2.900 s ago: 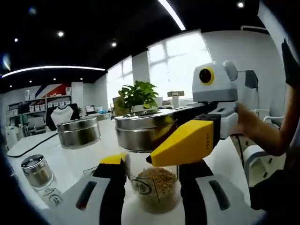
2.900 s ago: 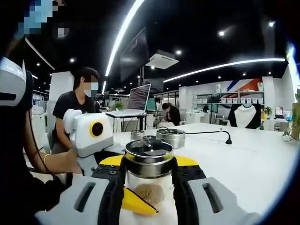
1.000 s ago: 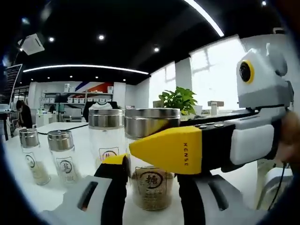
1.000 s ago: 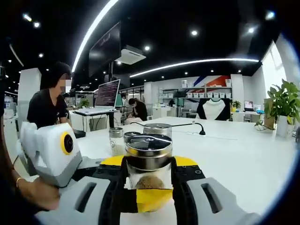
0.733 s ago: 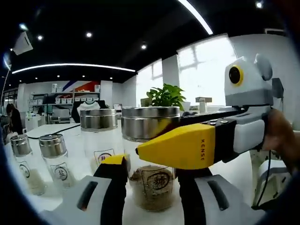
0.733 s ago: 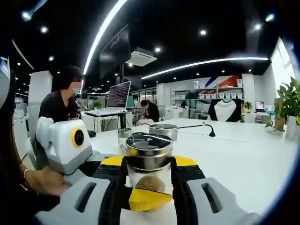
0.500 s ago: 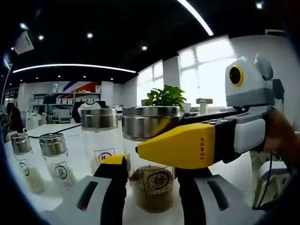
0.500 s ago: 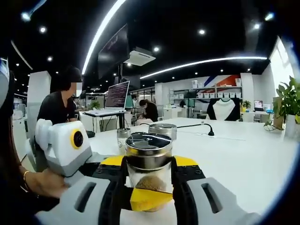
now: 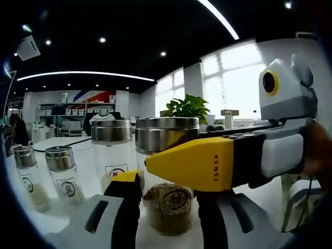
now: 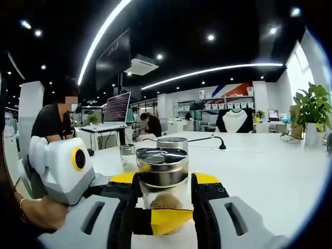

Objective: Rotate the seasoning bottle until the label or dispensing opening points toward the visible target arrow and the bottle remains upright within the marked orientation range

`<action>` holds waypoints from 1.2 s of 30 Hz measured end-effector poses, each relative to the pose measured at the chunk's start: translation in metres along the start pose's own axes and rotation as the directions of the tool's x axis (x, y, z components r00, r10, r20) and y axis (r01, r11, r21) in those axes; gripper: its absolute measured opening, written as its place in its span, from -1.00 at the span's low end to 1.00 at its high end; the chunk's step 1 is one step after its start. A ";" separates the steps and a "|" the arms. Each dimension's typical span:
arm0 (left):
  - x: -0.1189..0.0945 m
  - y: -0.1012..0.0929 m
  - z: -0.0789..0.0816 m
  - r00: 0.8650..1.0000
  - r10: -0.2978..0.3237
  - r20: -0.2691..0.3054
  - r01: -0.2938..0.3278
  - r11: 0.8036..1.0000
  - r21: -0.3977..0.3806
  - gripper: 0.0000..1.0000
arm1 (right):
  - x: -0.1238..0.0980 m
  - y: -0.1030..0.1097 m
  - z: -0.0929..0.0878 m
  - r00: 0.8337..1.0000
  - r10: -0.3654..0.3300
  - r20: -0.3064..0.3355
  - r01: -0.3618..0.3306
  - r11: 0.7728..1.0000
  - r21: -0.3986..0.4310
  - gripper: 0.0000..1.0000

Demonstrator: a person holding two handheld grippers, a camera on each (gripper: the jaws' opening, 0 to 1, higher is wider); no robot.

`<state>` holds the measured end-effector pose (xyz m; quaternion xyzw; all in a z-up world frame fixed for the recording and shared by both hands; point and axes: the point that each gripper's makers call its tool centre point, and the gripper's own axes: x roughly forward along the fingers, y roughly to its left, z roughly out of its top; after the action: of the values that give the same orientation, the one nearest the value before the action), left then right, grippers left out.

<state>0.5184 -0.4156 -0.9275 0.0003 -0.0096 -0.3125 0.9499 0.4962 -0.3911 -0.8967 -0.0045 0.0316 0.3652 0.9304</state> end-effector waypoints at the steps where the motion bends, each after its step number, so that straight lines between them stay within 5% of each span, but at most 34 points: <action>1: 0.000 0.000 0.000 1.000 0.003 0.000 -0.003 1.000 0.000 -0.12 | 0.001 0.000 0.001 1.000 -0.004 0.005 0.004 1.000 0.002 -0.22; 6: 0.000 0.000 0.000 1.000 0.008 -0.004 -0.008 1.000 0.000 -0.12 | 0.004 -0.005 0.005 0.999 -0.045 0.018 0.046 0.998 -0.036 -0.26; 20: 0.004 -0.005 0.000 1.000 -0.023 0.008 0.023 1.000 0.011 -0.12 | 0.004 -0.011 0.006 0.999 -0.014 0.035 0.016 0.999 -0.046 -0.29; 36: 0.041 -0.011 0.014 1.000 -0.016 0.020 0.015 0.999 0.034 -0.13 | 0.002 -0.047 0.021 0.998 -0.034 0.058 0.037 0.998 -0.046 -0.29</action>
<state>0.5442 -0.4489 -0.9127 0.0132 -0.0242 -0.3196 0.9472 0.5304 -0.4236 -0.8765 -0.0165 -0.0038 0.3493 0.9369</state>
